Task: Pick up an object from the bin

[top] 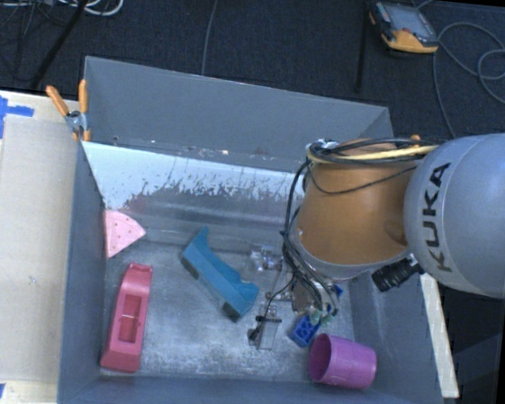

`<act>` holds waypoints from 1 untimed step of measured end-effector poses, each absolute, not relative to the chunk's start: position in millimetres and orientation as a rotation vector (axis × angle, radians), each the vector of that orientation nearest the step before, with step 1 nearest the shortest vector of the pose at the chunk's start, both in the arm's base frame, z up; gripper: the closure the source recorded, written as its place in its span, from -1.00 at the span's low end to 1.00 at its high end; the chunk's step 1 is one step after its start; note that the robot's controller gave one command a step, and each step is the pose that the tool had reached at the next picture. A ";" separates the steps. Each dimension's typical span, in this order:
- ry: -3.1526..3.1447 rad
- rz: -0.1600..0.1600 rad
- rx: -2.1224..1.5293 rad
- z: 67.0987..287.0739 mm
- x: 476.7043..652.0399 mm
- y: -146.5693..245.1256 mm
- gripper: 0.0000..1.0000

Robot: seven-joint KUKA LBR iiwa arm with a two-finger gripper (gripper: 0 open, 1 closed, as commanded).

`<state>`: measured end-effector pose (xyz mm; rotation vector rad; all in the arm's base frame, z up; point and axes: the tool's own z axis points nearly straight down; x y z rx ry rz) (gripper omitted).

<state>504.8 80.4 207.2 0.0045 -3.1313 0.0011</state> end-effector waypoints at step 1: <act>-3.140 0.000 0.000 211.7 506.3 79.8 -1.00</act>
Offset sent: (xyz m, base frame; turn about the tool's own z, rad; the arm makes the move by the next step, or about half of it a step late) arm 0.0747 -0.0065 -0.1372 0.0933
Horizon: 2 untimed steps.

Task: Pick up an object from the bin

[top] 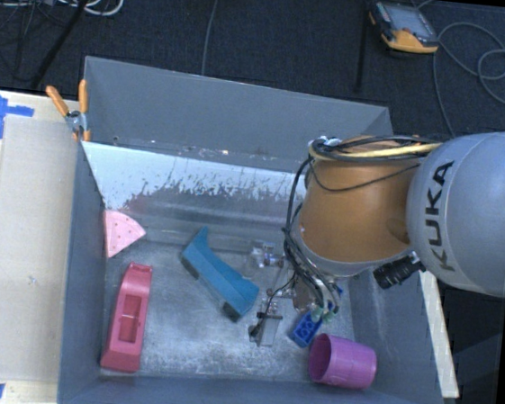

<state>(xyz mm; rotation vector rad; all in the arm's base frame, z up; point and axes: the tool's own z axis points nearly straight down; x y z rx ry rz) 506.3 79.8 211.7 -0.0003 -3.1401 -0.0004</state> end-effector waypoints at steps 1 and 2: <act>-3.145 -0.002 -0.061 148.8 541.9 78.2 -1.00; -3.137 0.000 -0.095 135.4 587.7 85.2 -1.00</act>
Offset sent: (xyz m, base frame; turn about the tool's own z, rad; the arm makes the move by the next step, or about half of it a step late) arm 0.0817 0.0060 -0.0738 0.0632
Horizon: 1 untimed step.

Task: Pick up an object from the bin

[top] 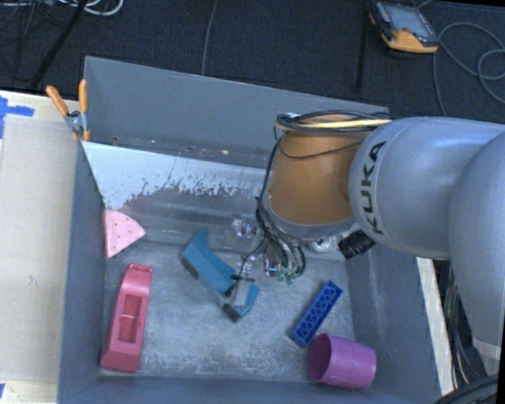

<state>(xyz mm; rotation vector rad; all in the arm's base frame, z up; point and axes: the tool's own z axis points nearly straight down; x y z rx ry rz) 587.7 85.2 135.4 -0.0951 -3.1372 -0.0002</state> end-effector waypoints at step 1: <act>-3.122 0.000 -0.346 116.9 576.2 93.1 -1.00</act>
Offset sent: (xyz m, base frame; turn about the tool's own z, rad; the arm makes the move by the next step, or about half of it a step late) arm 0.0073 0.0168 -0.0654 0.2418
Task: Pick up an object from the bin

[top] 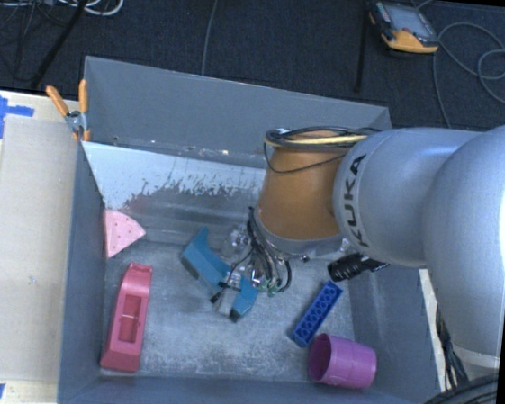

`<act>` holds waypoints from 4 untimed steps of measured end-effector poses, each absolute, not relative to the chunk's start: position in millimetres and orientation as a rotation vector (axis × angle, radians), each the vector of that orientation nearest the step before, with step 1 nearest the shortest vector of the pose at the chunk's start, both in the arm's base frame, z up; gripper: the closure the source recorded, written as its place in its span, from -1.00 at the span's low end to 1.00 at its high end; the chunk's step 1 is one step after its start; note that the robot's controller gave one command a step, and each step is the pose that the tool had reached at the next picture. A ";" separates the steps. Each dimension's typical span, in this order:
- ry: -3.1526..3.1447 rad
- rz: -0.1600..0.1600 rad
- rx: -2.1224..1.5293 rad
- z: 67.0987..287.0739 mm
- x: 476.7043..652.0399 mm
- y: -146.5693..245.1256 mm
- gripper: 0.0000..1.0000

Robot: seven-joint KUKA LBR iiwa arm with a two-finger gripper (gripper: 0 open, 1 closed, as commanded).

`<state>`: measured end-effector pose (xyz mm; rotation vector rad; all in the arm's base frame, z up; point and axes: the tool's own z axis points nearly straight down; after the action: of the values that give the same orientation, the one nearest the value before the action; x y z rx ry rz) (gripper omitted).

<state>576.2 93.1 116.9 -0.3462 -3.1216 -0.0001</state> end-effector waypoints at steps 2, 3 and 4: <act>-3.098 -0.001 -0.509 68.9 594.8 88.3 1.00; -3.098 -0.001 -0.509 68.9 594.8 88.3 1.00; -3.093 0.001 -0.509 72.2 593.2 88.1 1.00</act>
Offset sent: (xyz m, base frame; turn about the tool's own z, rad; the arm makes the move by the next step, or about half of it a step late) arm 0.0191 -0.0060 -0.0469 0.1056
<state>593.2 88.1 72.2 -0.5086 -3.0928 0.0014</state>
